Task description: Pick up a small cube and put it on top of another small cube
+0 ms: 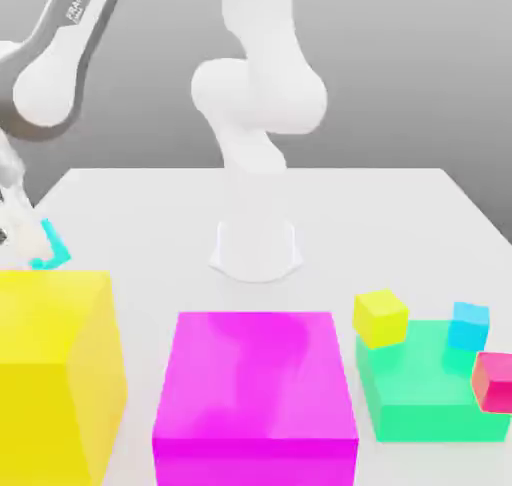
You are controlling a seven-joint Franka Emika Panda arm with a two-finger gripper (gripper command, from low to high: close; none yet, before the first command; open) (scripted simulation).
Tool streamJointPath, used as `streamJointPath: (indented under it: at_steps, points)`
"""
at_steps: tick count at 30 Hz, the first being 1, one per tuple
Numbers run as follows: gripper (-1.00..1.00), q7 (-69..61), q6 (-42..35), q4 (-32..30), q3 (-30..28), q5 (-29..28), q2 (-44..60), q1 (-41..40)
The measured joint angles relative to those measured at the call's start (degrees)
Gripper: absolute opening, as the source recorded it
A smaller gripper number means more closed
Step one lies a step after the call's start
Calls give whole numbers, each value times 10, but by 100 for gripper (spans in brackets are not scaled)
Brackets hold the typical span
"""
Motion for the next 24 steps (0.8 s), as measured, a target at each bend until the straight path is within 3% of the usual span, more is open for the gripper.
streamJointPath:
  at_steps: [8,19,24]
  points:
    - [-100,-203,-145,70,58,10,-17,128]
    - [-100,-229,-101,55,150,38,-52,286]
    - [-100,-194,-45,31,194,50,-64,328]
